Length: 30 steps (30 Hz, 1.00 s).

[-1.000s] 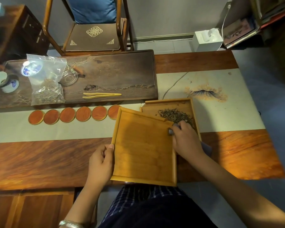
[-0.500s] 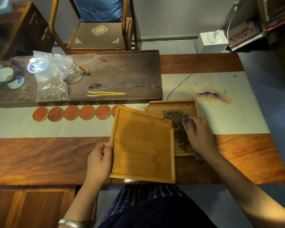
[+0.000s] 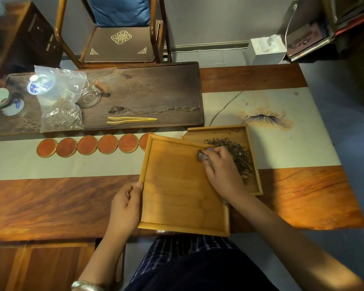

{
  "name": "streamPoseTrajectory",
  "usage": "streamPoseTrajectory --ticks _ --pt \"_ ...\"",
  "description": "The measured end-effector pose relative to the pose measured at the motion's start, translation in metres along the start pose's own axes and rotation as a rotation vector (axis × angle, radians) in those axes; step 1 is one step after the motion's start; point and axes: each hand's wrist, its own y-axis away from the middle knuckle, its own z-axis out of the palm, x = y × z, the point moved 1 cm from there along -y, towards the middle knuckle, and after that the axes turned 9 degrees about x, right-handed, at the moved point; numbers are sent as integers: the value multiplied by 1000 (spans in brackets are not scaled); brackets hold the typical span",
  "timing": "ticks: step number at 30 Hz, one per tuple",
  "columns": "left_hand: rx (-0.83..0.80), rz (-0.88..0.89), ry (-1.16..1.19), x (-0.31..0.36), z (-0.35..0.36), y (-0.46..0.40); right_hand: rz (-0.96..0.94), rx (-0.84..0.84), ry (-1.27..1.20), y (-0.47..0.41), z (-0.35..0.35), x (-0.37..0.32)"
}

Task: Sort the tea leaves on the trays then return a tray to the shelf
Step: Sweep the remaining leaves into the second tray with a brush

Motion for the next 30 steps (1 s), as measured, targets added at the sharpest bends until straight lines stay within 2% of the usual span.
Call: streamPoseTrajectory --ticks 10,14,18,21,24,30 --pt "2 -52 -36 -16 4 2 153 -7 99 -11 -6 43" --pt "-10 -53 -53 -16 5 1 186 42 68 -16 -15 50" --pt "-2 -61 -54 -14 6 -2 106 105 -22 -11 -32 43" --pt "1 -69 -39 -13 8 -4 -29 -14 -54 6 -37 27" --pt "3 -58 -21 -11 9 -5 -166 -149 38 23 -33 18" --pt "11 -54 8 -7 9 -5 -57 -86 178 18 -26 28"
